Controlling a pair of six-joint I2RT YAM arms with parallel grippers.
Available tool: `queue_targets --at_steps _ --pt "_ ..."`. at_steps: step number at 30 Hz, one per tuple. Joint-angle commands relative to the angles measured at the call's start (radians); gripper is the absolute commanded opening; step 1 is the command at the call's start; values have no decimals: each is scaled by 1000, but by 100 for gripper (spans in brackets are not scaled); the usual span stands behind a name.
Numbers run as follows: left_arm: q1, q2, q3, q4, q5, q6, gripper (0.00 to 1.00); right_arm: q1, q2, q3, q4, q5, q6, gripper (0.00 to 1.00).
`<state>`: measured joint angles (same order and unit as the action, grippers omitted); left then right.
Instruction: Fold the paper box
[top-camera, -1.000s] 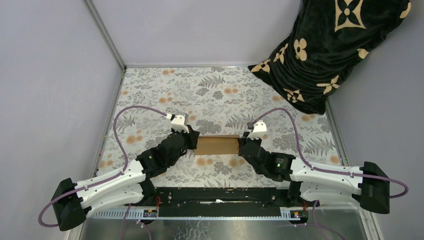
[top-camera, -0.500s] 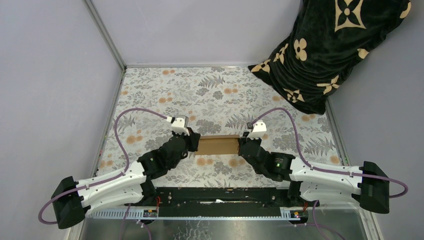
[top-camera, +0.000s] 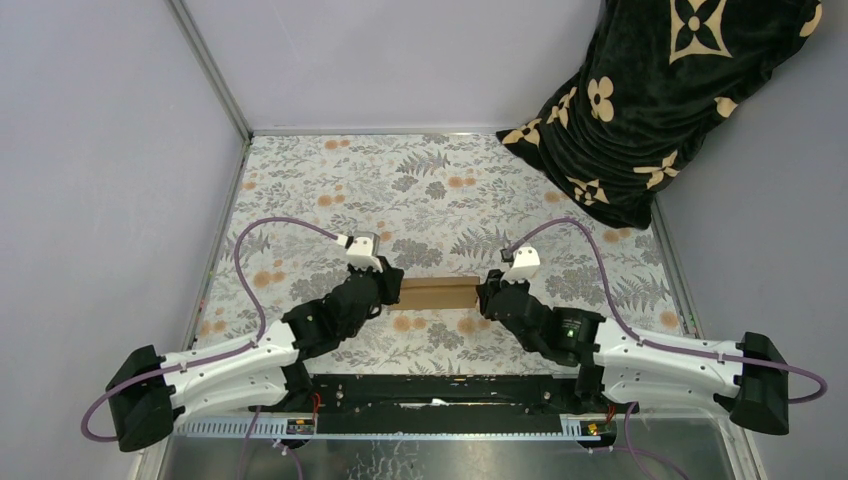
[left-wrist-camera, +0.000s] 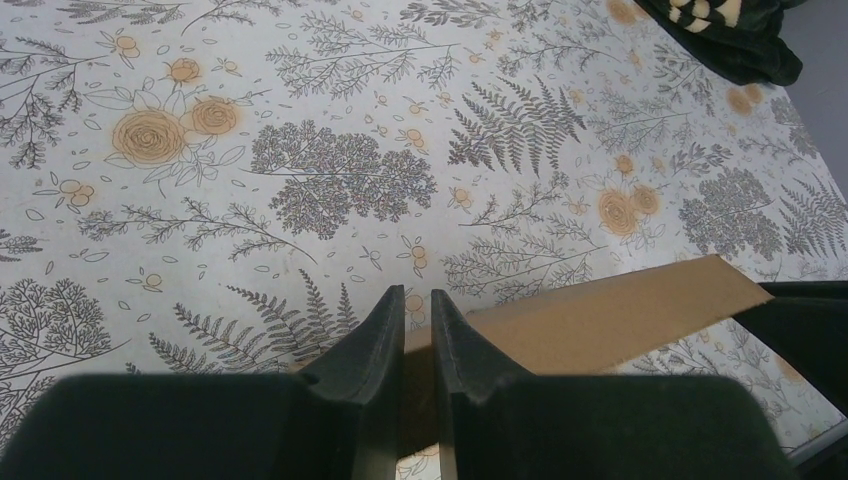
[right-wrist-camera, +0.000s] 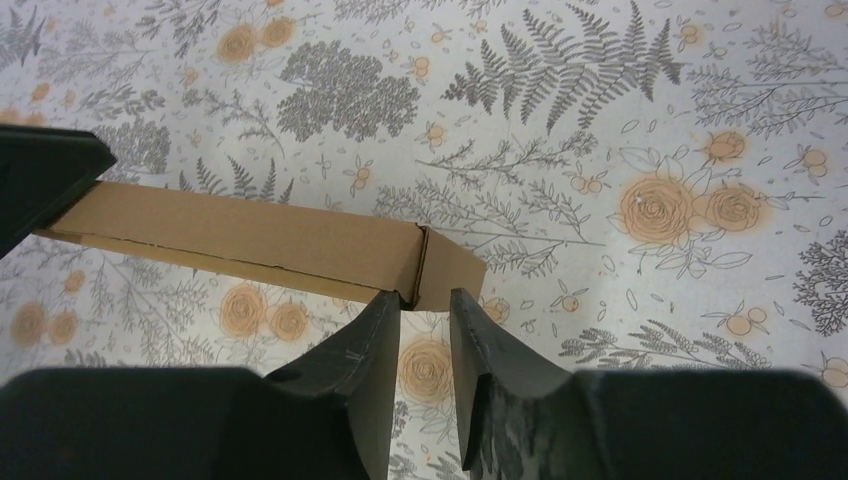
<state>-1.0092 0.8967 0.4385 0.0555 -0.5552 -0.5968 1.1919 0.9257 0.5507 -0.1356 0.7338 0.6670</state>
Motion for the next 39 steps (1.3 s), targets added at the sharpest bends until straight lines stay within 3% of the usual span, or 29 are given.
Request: queue_targets --at_steps 1,6,12,19,27,33,39 --pt "-9 45 -50 -112 -12 -24 22 12 -48 -23 -148 -23 9 32" --pt "-8 62 -47 -109 -22 -33 22 12 -100 -40 -119 -19 -7 32" --pt "-8 107 -21 -91 -53 -16 23 11 -35 -15 -106 -17 -22 28" --pt "-6 162 27 -67 -80 11 25 11 -11 0 -52 -35 -69 37" --pt "-6 193 32 -59 -92 11 25 11 -107 37 -66 -43 -109 39" --pt "-6 198 20 -49 -98 5 25 11 -73 106 -12 -50 -186 19" --pt "-7 197 9 -24 -100 0 26 11 111 210 26 -23 -252 16"
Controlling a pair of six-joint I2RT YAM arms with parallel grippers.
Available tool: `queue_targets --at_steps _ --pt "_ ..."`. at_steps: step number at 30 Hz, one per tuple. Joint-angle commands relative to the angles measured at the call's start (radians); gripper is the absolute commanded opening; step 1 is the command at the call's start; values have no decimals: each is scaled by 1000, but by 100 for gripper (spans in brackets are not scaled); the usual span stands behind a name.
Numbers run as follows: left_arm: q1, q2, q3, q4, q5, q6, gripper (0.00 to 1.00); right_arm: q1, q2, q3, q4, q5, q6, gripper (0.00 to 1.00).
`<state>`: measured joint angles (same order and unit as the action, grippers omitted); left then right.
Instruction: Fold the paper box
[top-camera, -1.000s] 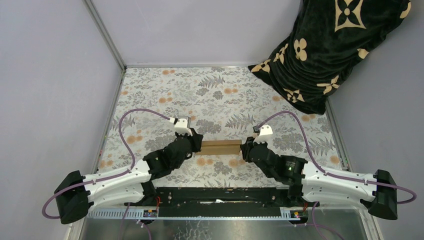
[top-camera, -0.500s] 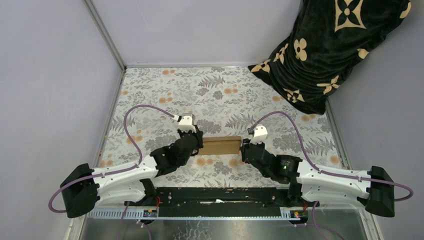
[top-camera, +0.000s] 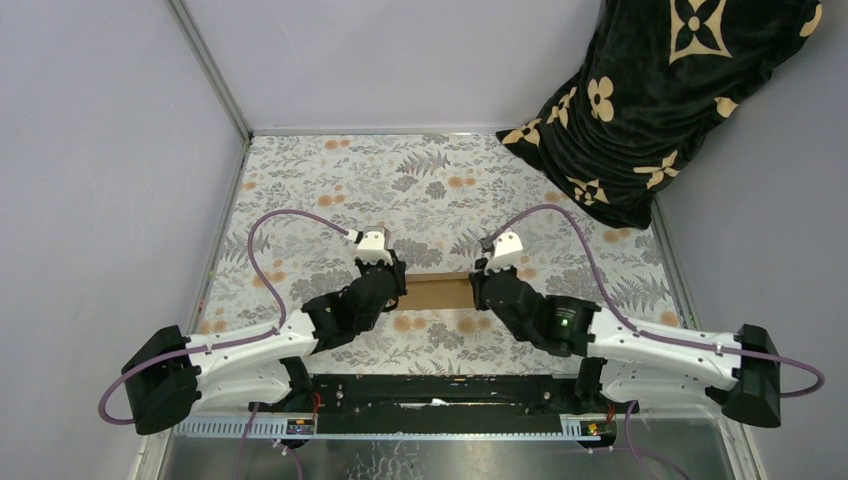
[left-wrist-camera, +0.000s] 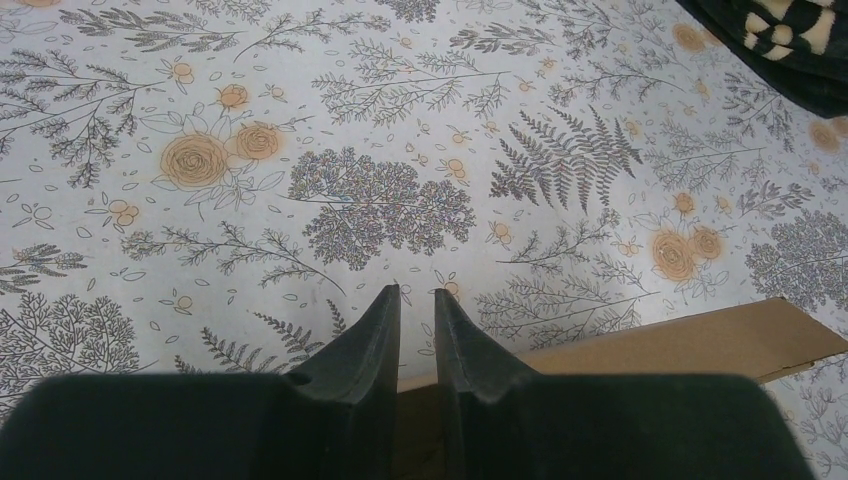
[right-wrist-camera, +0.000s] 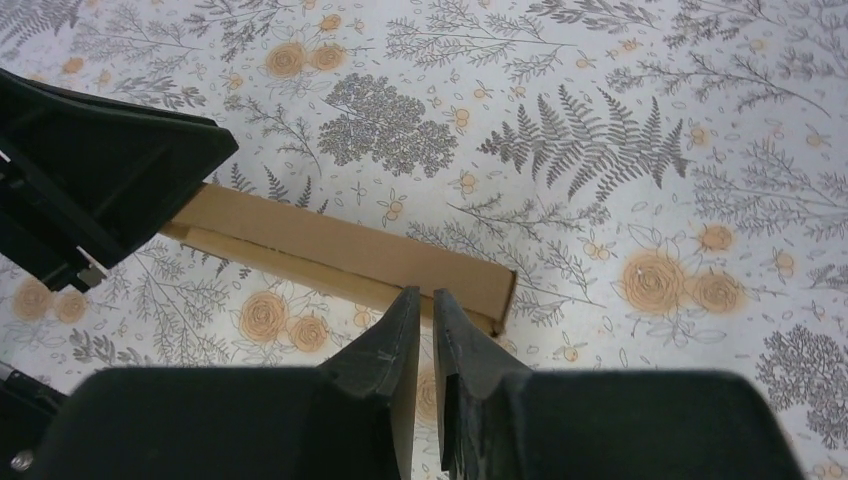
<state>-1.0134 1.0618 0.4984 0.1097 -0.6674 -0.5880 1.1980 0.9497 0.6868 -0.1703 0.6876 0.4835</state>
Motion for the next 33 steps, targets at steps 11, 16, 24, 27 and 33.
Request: queue_targets --at_steps 11,16,24,27,33 --pt "-2 68 -79 -18 -6 -5 26 5 231 -10 336 114 -120 16" --pt "-3 110 -90 4 -5 -45 26 8 254 -127 374 97 16 13" --pt "-26 150 -170 61 -28 -164 27 41 380 -290 477 105 245 10" --pt "-42 147 -197 83 -47 -194 27 44 448 -276 469 93 290 10" --pt "-81 166 -238 110 -91 -246 27 99 551 -299 486 90 422 10"
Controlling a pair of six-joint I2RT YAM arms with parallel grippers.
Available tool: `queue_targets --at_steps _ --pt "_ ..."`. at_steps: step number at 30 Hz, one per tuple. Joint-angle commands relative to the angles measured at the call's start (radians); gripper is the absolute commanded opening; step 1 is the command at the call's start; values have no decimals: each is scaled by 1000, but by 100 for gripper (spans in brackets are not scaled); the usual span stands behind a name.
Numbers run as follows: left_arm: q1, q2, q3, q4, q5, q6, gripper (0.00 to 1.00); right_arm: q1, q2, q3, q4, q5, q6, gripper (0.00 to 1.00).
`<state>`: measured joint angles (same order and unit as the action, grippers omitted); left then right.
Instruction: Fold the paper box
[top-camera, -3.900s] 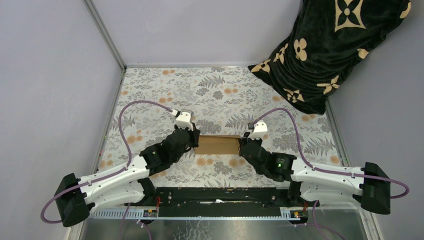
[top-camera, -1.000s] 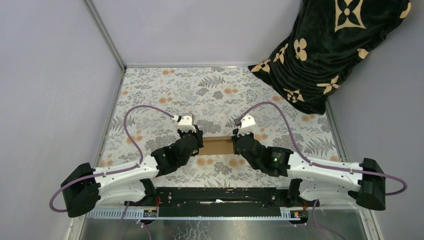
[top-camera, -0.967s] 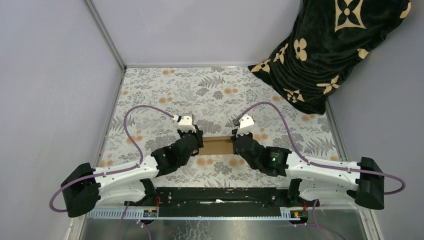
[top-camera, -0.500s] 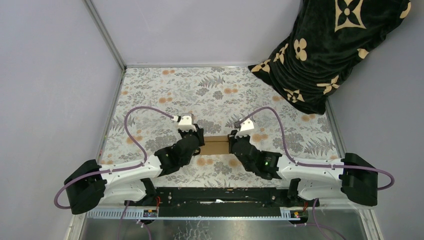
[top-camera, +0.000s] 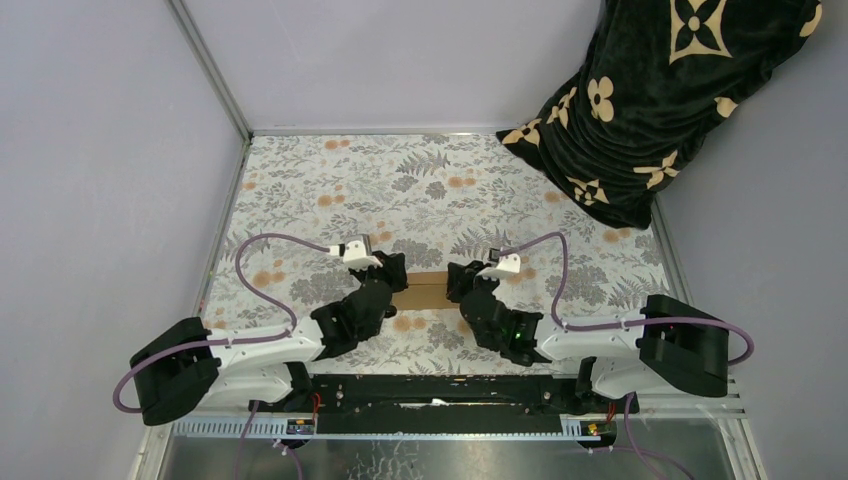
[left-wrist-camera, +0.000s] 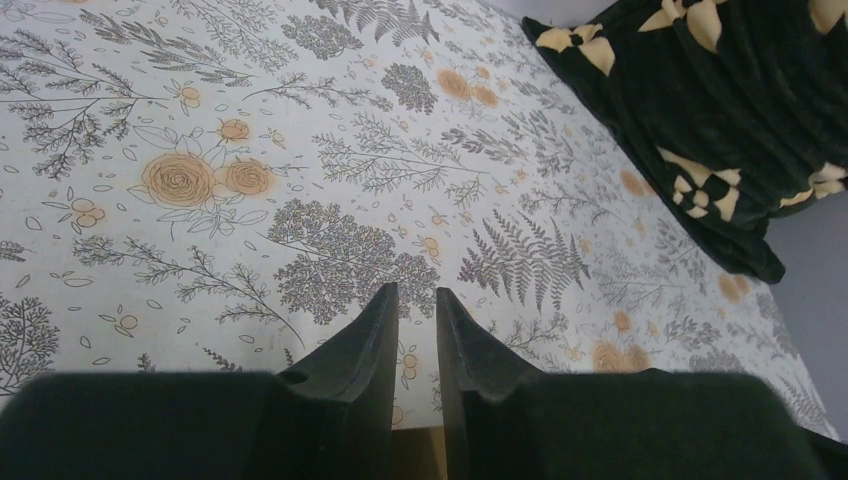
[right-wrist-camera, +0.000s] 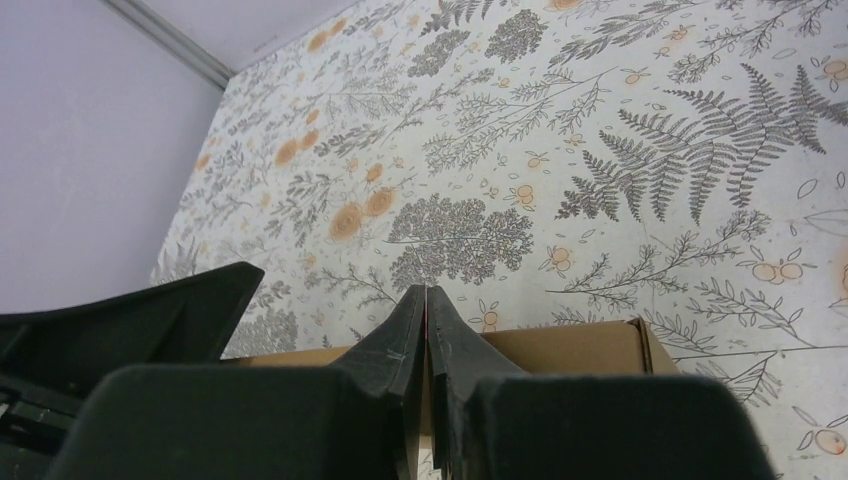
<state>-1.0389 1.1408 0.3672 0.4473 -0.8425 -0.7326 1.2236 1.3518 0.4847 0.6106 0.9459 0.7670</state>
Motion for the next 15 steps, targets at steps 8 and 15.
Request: queue_targets --at_steps 8,15 --pt "-62 -120 -59 -410 29 -53 32 106 135 -86 -357 -147 173 10" --pt "-62 -222 44 -469 -16 81 39 109 134 -72 -377 -138 175 10"
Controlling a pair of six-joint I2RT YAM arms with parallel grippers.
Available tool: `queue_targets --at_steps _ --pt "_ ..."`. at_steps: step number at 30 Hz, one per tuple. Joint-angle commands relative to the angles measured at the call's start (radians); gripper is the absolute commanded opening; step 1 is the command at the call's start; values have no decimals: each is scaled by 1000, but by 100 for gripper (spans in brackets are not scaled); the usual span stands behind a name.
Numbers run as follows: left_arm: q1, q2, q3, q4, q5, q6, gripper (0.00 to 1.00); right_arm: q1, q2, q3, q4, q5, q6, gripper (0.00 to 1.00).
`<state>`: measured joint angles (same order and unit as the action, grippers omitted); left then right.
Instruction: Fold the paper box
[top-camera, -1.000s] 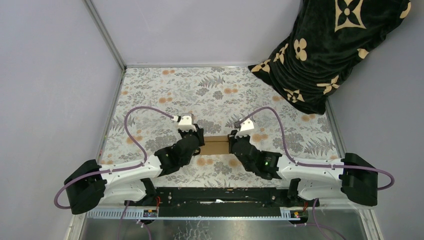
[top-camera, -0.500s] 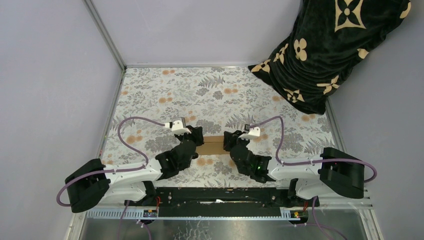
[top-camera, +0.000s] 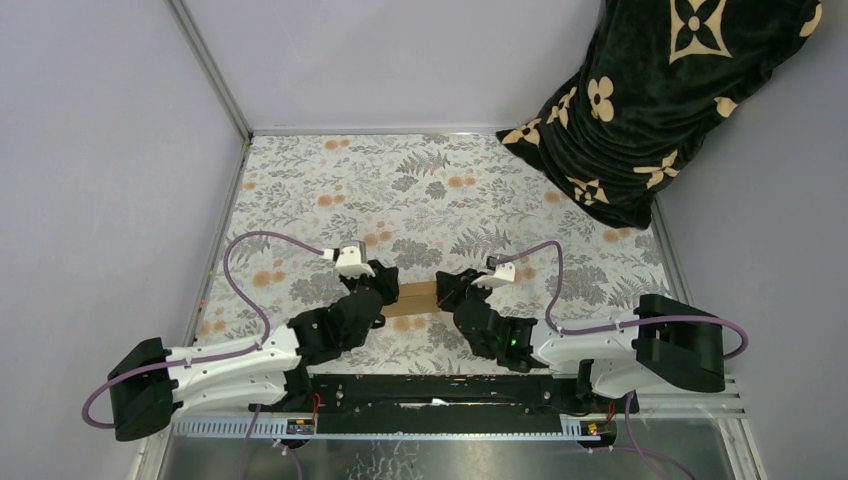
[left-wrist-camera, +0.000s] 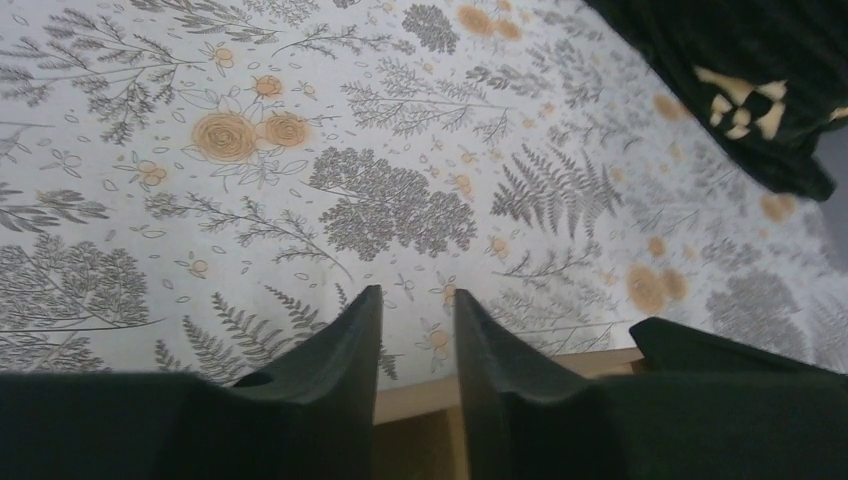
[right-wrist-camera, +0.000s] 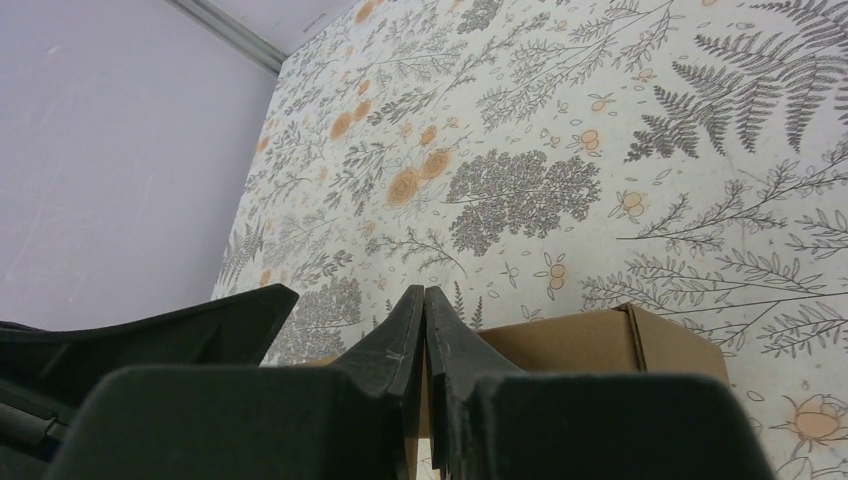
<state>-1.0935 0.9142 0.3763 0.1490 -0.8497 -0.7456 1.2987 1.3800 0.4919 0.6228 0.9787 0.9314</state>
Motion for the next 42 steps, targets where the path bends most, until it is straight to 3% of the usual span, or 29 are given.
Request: queue_targets --at_steps 1,4,7,13,18,24,32,36,42 --pt "-6 20 45 -160 -16 112 45 33 104 -77 -391 -171 8 10" --pt "-6 84 82 -158 -39 137 54 33 80 -60 -416 -160 -9 12" --pt "-6 125 98 -135 -47 157 57 31 25 -38 -455 -137 -46 15" --pt "-3 94 117 -115 -72 201 59 31 -80 21 -527 -91 -144 29" --pt "18 80 131 -91 -97 263 59 14 -81 67 -508 -79 -238 34" --pt "75 108 146 -57 -69 299 60 -51 -4 88 -415 -144 -318 34" --pt "75 20 164 -97 2 276 59 -93 57 105 -364 -191 -353 34" --pt "27 -1 130 -10 -13 316 59 -96 63 101 -363 -198 -348 34" --pt "-52 60 126 -38 -59 259 57 -98 48 93 -367 -205 -337 34"
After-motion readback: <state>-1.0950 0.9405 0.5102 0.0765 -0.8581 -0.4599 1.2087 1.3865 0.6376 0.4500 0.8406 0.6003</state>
